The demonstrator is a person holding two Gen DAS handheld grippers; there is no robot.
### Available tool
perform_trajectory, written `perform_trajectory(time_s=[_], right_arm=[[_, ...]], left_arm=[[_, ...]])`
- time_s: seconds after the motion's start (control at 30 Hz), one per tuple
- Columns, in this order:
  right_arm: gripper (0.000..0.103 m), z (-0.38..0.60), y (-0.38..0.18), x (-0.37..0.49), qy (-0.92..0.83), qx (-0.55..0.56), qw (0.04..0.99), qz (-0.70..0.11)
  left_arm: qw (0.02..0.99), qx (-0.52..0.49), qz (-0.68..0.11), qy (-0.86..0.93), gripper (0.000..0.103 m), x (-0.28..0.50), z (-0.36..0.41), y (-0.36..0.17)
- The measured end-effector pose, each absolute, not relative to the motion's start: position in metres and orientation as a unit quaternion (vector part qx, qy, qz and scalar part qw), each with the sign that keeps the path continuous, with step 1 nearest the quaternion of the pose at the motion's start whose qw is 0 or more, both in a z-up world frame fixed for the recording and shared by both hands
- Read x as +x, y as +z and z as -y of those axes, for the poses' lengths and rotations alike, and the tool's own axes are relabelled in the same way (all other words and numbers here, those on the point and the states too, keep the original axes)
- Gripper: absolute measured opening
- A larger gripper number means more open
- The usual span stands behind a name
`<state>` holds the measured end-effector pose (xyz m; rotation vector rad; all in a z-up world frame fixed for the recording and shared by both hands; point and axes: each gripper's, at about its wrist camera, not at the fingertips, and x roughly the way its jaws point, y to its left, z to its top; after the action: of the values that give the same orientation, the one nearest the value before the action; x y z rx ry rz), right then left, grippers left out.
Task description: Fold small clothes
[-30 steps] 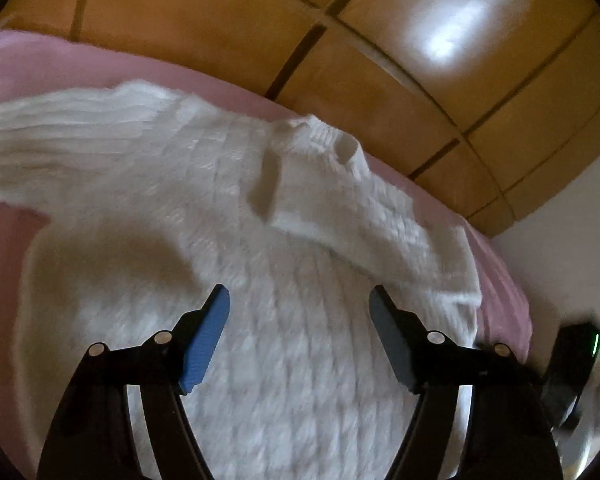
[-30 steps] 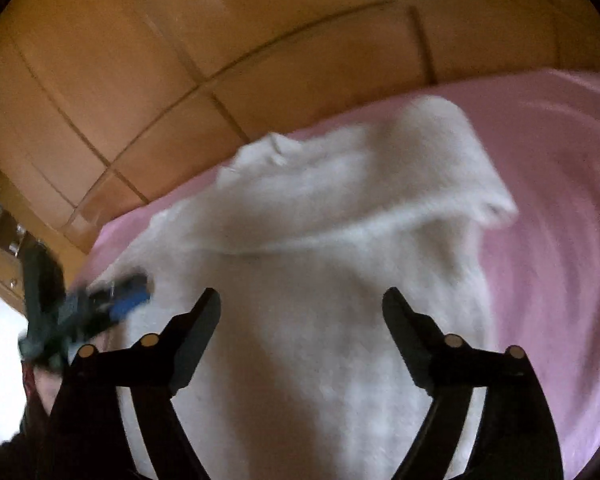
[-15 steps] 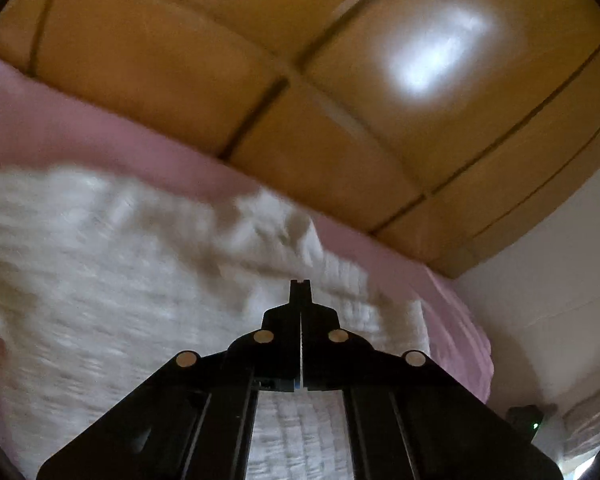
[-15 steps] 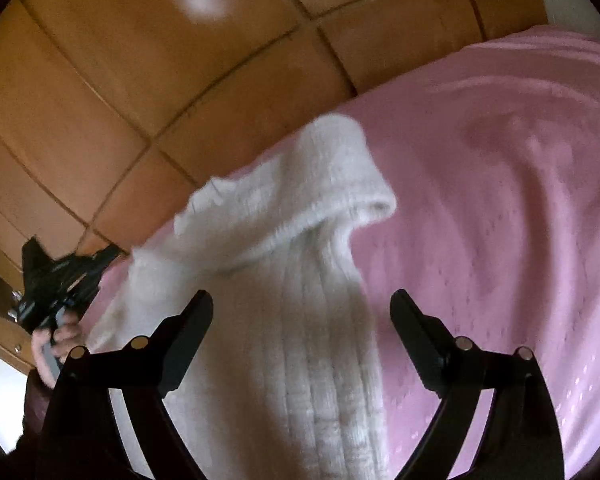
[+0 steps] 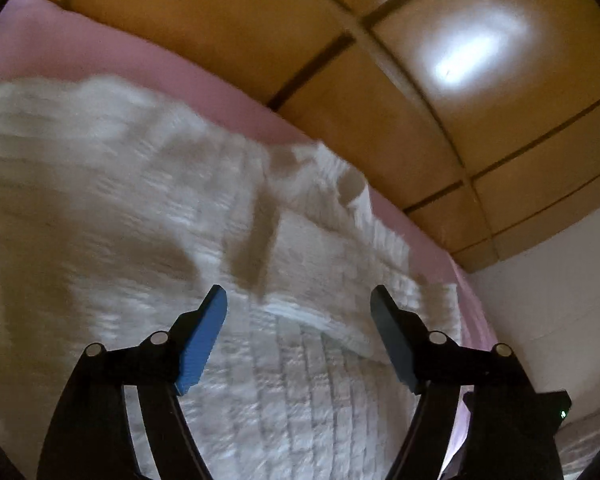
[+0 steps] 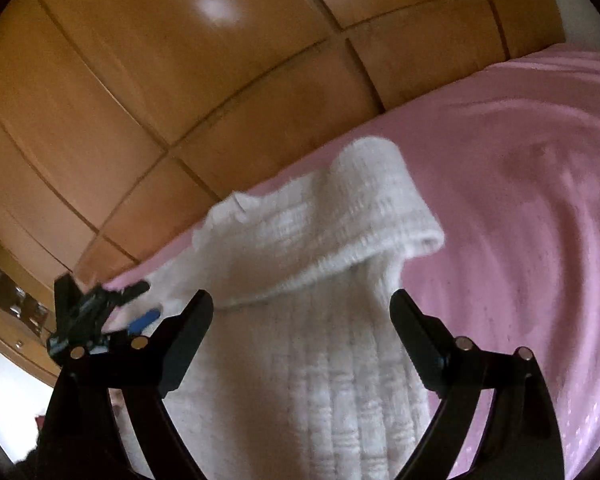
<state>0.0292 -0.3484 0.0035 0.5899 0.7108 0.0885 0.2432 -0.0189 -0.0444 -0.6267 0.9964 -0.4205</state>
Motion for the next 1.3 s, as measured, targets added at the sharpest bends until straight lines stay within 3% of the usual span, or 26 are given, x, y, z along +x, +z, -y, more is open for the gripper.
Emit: perform_trajectory(time_s=[0.03,0.13,0.43,0.63,0.77,0.83,0.93,1.0,1.03,1.07,1.13,1.3], right_arm=[[0.090,0.350,0.001,0.028,0.040,0.288,0.893,-0.345],[0.090,0.359,0.001,0.024,0.027,0.297,0.891,-0.342],[0.090,0.379,0.011,0.029,0.013,0.309,0.897,-0.317],[0.090,0.340,0.011,0.086,0.037,0.272,0.899,-0.341],[0.089,0.320,-0.027,0.128,0.001,0.220,0.882,-0.418],[0.090,0.308,-0.037,0.131,-0.014,0.170,0.894,-0.415],[0.093,0.288,-0.038,0.128,-0.037,0.107,0.905,-0.411],[0.096,0.286,-0.039,0.131,-0.039,0.101,0.904,-0.413],[0.097,0.286,-0.039,0.132,-0.038,0.100,0.904,-0.414],[0.097,0.285,-0.039,0.132,-0.040,0.098,0.904,-0.414],[0.098,0.283,-0.032,0.129,-0.048,0.096,0.907,-0.408],[0.101,0.262,-0.014,0.095,-0.040,0.122,0.917,-0.378]], left_arm=[[0.812,-0.286,-0.470,-0.196,0.062,0.245,0.026,-0.047],[0.815,-0.247,-0.488,-0.192,0.006,0.256,0.051,-0.054],[0.863,-0.247,-0.396,-0.191,0.005,0.243,0.000,0.008],[0.862,-0.203,-0.437,-0.160,0.005,0.242,0.000,-0.023],[0.866,-0.179,-0.456,-0.107,0.005,0.247,-0.003,-0.046],[0.871,-0.146,-0.461,-0.091,0.005,0.248,0.000,-0.057],[0.882,-0.114,-0.449,-0.083,0.007,0.239,0.003,-0.057],[0.884,-0.115,-0.446,-0.077,0.016,0.232,0.001,-0.053],[0.884,-0.118,-0.445,-0.074,0.032,0.226,-0.003,-0.050],[0.887,-0.122,-0.440,-0.071,0.058,0.219,-0.007,-0.047],[0.896,-0.128,-0.423,-0.052,0.075,0.203,-0.021,-0.042],[0.892,-0.187,-0.410,-0.034,0.075,0.161,-0.081,-0.036]])
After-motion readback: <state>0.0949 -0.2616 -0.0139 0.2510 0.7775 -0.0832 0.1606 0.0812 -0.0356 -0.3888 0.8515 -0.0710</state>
